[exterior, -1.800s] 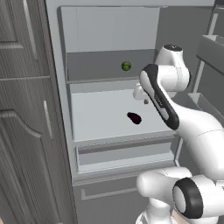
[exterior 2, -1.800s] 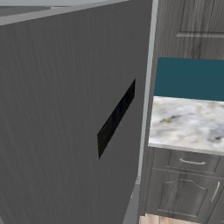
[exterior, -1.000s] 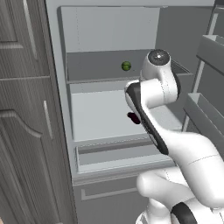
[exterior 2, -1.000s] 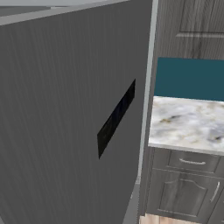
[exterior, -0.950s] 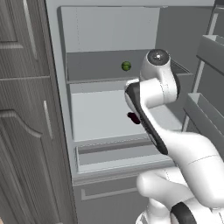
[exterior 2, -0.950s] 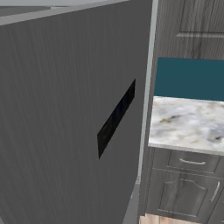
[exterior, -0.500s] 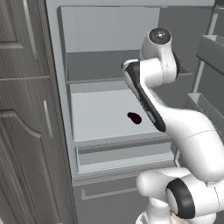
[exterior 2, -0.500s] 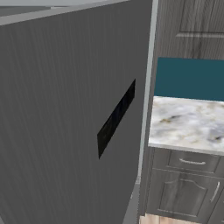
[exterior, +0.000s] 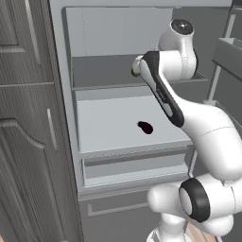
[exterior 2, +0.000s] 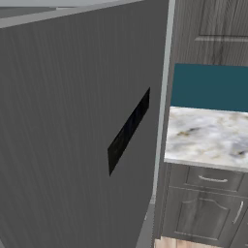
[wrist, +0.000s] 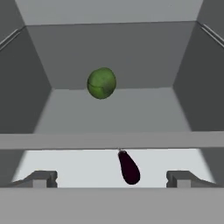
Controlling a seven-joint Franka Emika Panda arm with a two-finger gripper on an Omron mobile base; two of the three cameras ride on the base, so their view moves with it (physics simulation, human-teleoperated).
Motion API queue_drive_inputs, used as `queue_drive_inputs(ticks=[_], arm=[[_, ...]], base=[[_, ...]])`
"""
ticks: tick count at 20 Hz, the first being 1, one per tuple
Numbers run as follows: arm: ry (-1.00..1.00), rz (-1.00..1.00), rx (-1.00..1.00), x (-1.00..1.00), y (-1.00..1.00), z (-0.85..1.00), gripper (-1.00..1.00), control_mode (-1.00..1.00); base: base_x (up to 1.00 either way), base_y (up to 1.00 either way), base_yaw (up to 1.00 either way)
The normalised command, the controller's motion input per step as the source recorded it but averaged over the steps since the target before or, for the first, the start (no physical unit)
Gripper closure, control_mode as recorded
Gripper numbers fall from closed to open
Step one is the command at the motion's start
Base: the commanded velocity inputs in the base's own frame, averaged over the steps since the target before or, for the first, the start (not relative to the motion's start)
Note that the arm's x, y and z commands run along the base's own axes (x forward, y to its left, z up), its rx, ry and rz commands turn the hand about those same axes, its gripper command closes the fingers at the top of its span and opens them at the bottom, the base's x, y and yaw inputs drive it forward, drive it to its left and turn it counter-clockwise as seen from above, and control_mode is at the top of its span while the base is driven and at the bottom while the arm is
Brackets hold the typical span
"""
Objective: Place the cold items (avocado and eggplant) from the fridge in one tupperware on the dining counter. Place the warm items (kebab skewer and hot dog) in the stove area in another tupperware.
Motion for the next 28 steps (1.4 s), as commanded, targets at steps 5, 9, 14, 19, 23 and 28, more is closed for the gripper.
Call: queue_drive_inputs(ticks=[5, 9, 14, 19, 23, 28], arm=[[0.0, 0.03, 0.0, 0.41, 0.02, -0.11, -1.0, -1.0], [0.0, 0.0, 0.0, 0.59, 0.0, -0.26, -1.0, -1.0], [0.0, 0.0, 0.0, 0.64, 0.0, -0.17, -1.0, -1.0], [0.05, 0.0, 0.0, 0.56, 0.08, 0.0, -1.0, -1.0], [0.03, 0.0, 0.0, 0.39, 0.14, 0.0, -1.0, -1.0], [0.04, 0.0, 0.0, 0.51, 0.09, -0.03, -1.0, -1.0]], base=[[0.0, 0.0, 0.0], [0.0, 0.0, 0.0], [0.0, 0.0, 0.0], [0.0, 0.0, 0.0], [0.0, 0.0, 0.0], [0.0, 0.0, 0.0]])
